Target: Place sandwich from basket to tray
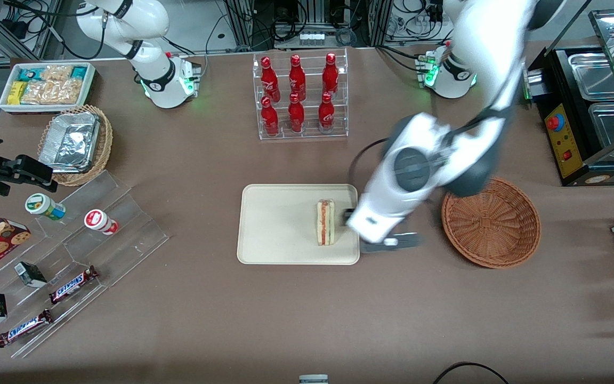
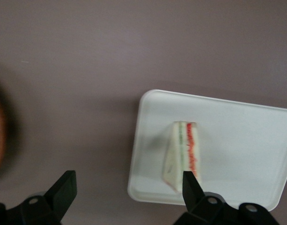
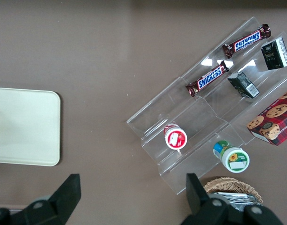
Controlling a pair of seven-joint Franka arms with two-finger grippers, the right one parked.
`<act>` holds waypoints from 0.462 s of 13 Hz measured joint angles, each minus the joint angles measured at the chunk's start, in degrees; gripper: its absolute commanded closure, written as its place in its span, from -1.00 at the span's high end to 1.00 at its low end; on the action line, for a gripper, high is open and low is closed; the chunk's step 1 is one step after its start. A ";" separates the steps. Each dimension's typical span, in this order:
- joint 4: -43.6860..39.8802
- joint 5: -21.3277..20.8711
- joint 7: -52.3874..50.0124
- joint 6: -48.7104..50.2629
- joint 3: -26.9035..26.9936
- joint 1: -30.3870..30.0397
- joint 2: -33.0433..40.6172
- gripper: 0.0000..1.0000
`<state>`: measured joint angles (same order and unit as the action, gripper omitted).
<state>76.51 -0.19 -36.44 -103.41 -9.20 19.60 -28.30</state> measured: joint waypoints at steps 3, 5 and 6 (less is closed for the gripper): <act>2.89 -0.04 5.48 4.91 0.18 -6.64 5.92 1.00; 6.68 -0.08 9.35 5.68 0.19 -10.31 9.74 1.00; 8.72 -0.08 11.66 6.34 0.21 -12.07 11.96 1.00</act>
<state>85.23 -0.27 -24.77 -97.07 -8.99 7.53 -16.34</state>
